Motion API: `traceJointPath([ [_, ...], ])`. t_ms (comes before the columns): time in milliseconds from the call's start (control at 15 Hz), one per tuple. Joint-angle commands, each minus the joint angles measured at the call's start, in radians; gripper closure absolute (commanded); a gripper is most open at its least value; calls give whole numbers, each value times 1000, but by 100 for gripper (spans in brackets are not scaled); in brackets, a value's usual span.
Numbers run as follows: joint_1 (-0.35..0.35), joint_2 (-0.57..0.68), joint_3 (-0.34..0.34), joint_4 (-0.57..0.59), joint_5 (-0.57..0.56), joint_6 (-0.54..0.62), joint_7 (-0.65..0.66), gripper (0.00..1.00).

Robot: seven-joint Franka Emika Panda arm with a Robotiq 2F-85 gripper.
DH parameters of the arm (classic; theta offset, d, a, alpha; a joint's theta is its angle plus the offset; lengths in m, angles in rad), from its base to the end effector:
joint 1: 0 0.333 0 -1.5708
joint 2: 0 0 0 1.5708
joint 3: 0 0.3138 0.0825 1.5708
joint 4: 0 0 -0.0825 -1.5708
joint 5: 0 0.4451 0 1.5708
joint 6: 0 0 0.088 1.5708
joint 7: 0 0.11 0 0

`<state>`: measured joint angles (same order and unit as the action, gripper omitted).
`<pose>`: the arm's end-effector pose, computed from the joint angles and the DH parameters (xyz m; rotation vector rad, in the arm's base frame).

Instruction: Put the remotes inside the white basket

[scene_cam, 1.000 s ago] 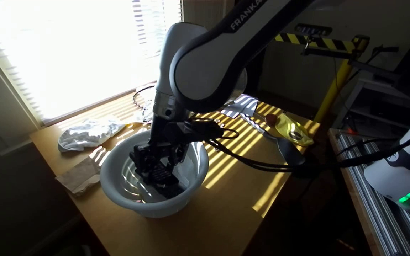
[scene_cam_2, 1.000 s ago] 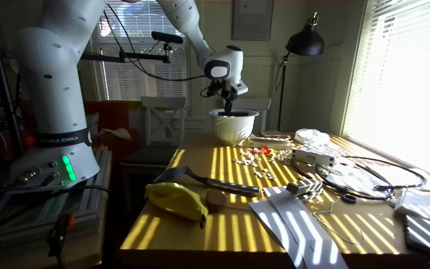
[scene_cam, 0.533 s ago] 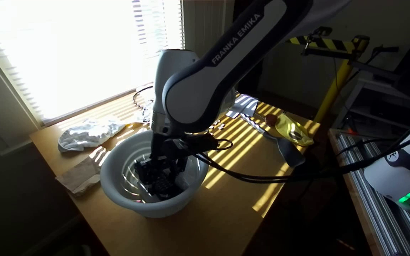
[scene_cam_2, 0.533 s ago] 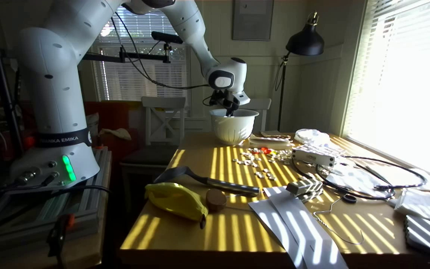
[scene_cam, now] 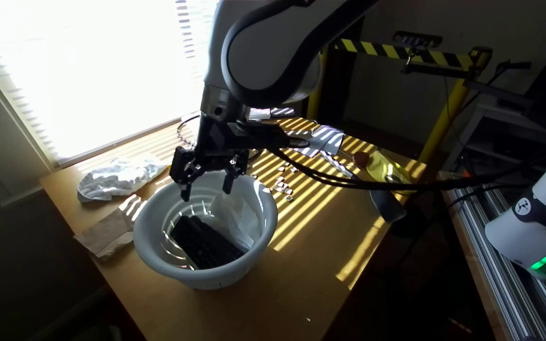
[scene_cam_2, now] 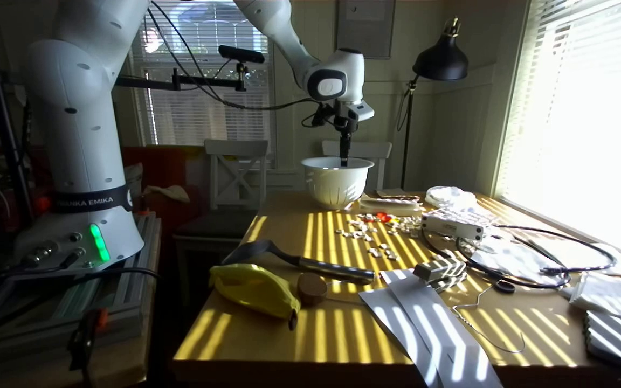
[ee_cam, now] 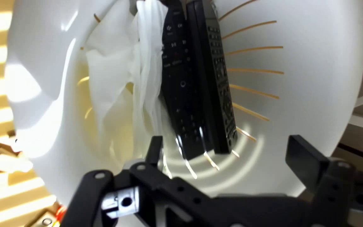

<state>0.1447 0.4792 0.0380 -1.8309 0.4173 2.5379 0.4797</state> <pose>0.7015 0.1239 0.2467 -2.6563 0.8538 -0.1625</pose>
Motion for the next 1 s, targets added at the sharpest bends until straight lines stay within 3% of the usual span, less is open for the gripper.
traceJointPath([
  [0, -40, -183, -75, -160, -47, 8, 59, 0],
  [333, -78, -219, -261, -301, -320, 89, 206, 0],
  [600, -43, -172, -406, -373, -599, 117, 455, 0],
  [800, -10, -198, -489, -421, -809, -3, 637, 0],
  [933, -14, -253, -508, -462, -924, -107, 718, 0],
])
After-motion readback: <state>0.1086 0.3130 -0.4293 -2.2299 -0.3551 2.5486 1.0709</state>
